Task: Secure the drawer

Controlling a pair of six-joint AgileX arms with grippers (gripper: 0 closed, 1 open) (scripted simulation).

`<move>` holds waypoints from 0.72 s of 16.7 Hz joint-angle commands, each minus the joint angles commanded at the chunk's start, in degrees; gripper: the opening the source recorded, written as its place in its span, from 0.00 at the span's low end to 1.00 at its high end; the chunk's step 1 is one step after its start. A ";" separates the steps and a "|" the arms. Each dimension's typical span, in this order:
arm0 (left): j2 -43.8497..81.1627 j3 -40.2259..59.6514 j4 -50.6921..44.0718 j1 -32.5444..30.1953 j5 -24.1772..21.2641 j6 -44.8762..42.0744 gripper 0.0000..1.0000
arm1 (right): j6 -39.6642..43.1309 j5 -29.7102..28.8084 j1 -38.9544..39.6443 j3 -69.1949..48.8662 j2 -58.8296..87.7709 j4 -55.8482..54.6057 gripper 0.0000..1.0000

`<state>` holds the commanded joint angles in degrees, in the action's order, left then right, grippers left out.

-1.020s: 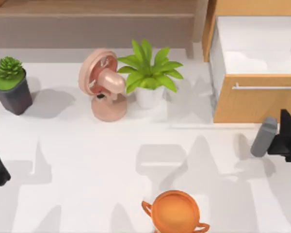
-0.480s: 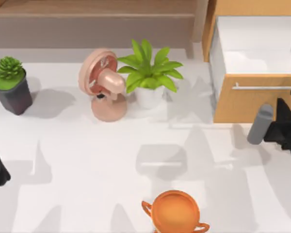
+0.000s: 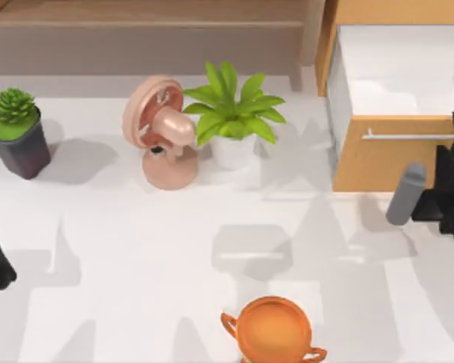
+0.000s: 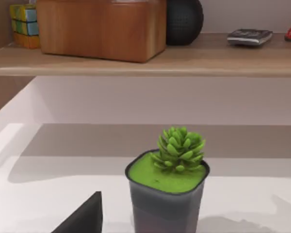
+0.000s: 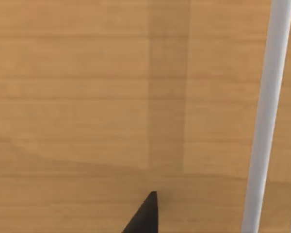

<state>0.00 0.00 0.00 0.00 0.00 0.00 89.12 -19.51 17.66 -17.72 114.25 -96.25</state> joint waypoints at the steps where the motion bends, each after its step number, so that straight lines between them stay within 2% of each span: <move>1: 0.00 0.00 0.00 0.00 0.00 0.00 1.00 | 0.00 0.00 0.00 0.00 0.00 0.00 0.40; 6: 0.00 0.00 0.00 0.00 0.00 0.00 1.00 | 0.00 0.00 0.00 0.00 0.00 0.00 0.02; 12: 0.00 0.00 0.00 0.00 0.00 0.00 1.00 | 0.00 0.00 0.00 0.00 0.00 0.00 0.00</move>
<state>0.00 0.00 0.00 0.00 0.00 0.00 89.12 -19.51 17.66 -17.72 114.25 -96.25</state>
